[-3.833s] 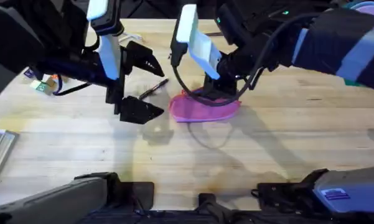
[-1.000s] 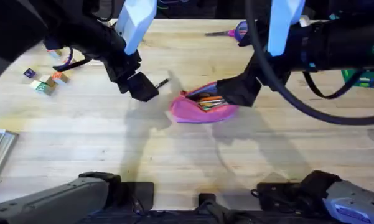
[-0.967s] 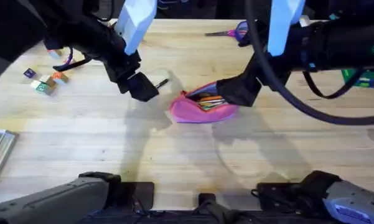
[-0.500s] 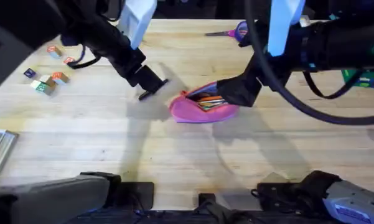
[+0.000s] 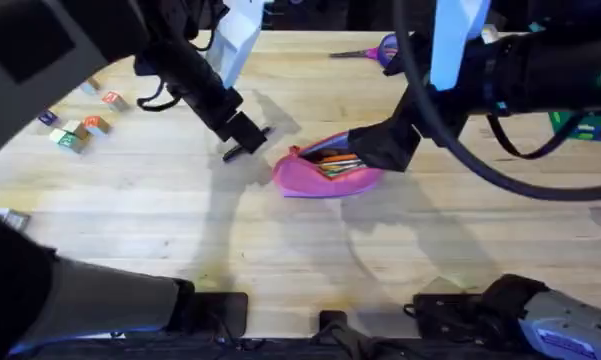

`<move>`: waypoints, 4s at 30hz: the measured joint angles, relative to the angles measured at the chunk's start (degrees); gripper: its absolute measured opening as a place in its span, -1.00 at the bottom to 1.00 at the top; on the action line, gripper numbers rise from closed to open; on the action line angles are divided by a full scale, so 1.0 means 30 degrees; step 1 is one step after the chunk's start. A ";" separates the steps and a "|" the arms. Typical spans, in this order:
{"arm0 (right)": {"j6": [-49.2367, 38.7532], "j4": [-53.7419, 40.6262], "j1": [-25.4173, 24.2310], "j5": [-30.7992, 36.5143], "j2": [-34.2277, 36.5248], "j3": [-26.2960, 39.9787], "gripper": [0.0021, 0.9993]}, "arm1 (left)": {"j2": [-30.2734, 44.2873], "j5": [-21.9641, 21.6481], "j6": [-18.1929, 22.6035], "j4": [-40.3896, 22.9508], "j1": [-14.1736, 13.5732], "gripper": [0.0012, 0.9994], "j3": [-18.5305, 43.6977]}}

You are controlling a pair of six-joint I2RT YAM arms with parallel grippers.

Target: Unzip the bag, pick up the pens from the table one at a time and place them inside, then zip the bag closed.

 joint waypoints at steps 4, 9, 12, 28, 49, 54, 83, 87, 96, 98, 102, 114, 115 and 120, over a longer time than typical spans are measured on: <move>0.0000 0.0000 0.0000 0.0000 0.0000 0.0000 1.00 | 0.0949 -0.1138 -0.1064 0.1028 -0.0306 0.99 0.0000; 0.0000 0.0000 0.0000 0.0000 0.0000 0.0001 1.00 | 0.2191 -0.2159 -0.1811 0.1430 -0.1032 0.99 0.0000; 0.0000 0.0002 0.0000 0.0000 0.0006 0.0006 1.00 | 0.2492 -0.2294 -0.2175 0.1998 -0.1252 0.99 0.0000; 0.0000 0.0073 0.0000 0.0000 0.0000 0.0007 1.00 | 0.4796 -0.2355 -0.2510 0.3277 -0.1345 0.99 -0.0007; 0.0000 0.0087 0.0000 0.0000 0.0000 0.0007 1.00 | 0.5455 -0.2754 -0.2364 0.3463 -0.1323 -0.90 0.0124; 0.0000 0.0087 0.0000 0.0000 -0.0016 0.0007 1.00 | 0.5471 -0.2790 -0.2364 0.3385 -0.1323 -0.91 0.0202; 0.0089 -0.2171 0.0000 0.0006 -0.5339 0.0007 1.00 | 0.6073 -0.2775 -0.3365 -0.3212 -0.5633 -0.91 1.0193; 0.0138 -0.2433 0.0000 0.0080 -0.5544 0.0007 1.00 | 0.5734 -0.2775 -0.3504 -0.3290 -0.6323 -0.91 1.0193; 0.0138 -0.2455 0.0000 0.0226 -0.5559 0.0007 1.00 | 0.2669 -0.2159 -0.3573 -0.3924 -0.7414 -0.91 1.0229; 0.0138 -0.2455 0.0000 0.0226 -0.5556 0.0007 1.00 | 0.2315 -0.1806 -0.3577 -0.3932 -0.7414 -0.91 1.0236; 0.0138 -0.2455 0.0000 0.0226 -0.5559 0.0007 1.00 | 0.1816 -0.1122 -0.3581 -0.3874 -0.7414 -0.91 1.0164; 0.0138 -0.2760 0.0000 0.0233 -0.5811 0.0007 1.00 | -0.1485 0.0176 -0.3652 -0.2256 -0.7420 -0.91 0.5362; 0.0146 -0.2818 0.0000 0.0233 -0.5927 0.0007 1.00 | -0.1533 0.0315 -0.3713 -0.2192 -0.7429 -0.91 0.5208; 0.0142 -0.3093 0.0000 0.0295 -0.6743 0.0007 1.00 | -0.1400 0.1370 -0.4185 -0.1178 -0.7854 -0.91 0.4550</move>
